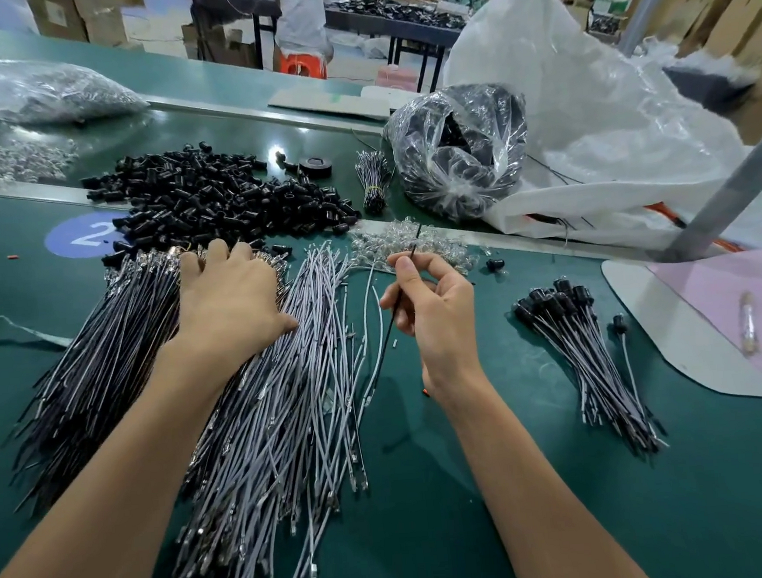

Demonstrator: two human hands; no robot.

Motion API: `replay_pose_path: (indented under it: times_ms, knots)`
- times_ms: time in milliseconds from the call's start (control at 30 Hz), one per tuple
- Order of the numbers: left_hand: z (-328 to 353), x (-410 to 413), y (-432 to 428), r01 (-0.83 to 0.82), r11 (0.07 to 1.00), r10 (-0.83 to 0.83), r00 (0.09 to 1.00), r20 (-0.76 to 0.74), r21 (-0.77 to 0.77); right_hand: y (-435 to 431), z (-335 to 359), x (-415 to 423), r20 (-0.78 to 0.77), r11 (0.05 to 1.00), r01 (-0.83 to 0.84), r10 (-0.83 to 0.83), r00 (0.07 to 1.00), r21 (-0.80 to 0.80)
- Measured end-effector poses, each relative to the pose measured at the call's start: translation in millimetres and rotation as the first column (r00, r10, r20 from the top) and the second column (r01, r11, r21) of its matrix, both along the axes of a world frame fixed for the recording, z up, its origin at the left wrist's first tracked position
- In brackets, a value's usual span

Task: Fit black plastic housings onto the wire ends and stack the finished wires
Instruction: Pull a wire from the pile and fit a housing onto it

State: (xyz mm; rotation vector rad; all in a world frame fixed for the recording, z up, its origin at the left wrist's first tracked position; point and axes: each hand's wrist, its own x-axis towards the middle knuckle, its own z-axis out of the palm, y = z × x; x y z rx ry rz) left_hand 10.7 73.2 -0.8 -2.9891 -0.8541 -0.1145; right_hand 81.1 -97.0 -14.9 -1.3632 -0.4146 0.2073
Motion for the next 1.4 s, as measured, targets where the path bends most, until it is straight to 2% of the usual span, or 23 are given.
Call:
replay_pose_path:
  times_ms: [100,233,333,467,567,700,867,1033,1200,1300,1400]
  knots:
    - [-2.6,0.2,0.3,-0.004,0.998,0.003,1.000,-0.008,-0.066,0.5,0.2,0.0,0.004,1.000,-0.007,0.007,1.000,-0.008]
    - [-2.7,-2.4,3.9,-0.002,0.969,0.026,0.995,0.093,-0.246,1.8,-1.0,0.0,0.007,1.000,-0.005,0.005,1.000,-0.018]
    - [2.3,-2.7,4.1,-0.026,0.946,0.085,0.982,0.168,-0.323,1.8,-1.7,0.1,0.010,1.000,-0.005,0.006,1.000,-0.023]
    - [11.7,-0.6,5.9,0.034,0.872,0.156,0.926,0.344,-0.488,0.7,-1.3,0.8,0.012,1.000,-0.003,0.004,1.000,-0.026]
    - [13.2,3.2,8.0,0.075,0.808,0.197,0.900,0.389,-0.584,0.3,-0.9,0.6,0.016,0.999,-0.005,0.006,1.000,-0.031]
    - [9.0,4.4,9.6,0.044,0.807,0.253,0.875,0.412,-0.589,0.7,-1.0,0.9,0.009,0.999,-0.001,0.001,1.000,-0.041]
    - [3.2,2.4,9.1,0.119,0.825,0.232,0.820,0.524,-0.552,2.8,-2.4,1.0,0.005,0.998,0.018,-0.018,1.000,-0.057]
    - [3.4,8.4,2.4,0.183,0.838,0.236,0.727,0.645,-0.514,3.4,-3.9,1.1,0.076,0.978,0.170,-0.161,0.984,-0.118]
    - [0.0,18.2,-0.7,0.262,0.651,0.376,0.704,0.603,-0.712,1.6,-2.5,2.6,0.047,0.975,0.198,-0.194,0.980,-0.100]
    - [-1.6,18.4,-1.5,0.308,0.629,0.366,0.693,0.621,-0.714,1.7,-3.5,3.9,0.036,0.976,0.195,-0.193,0.981,-0.093]
    - [9.1,15.2,-5.5,0.439,0.567,0.369,0.622,0.691,-0.698,2.2,-3.2,4.3,0.024,0.979,0.201,-0.200,0.980,-0.040]
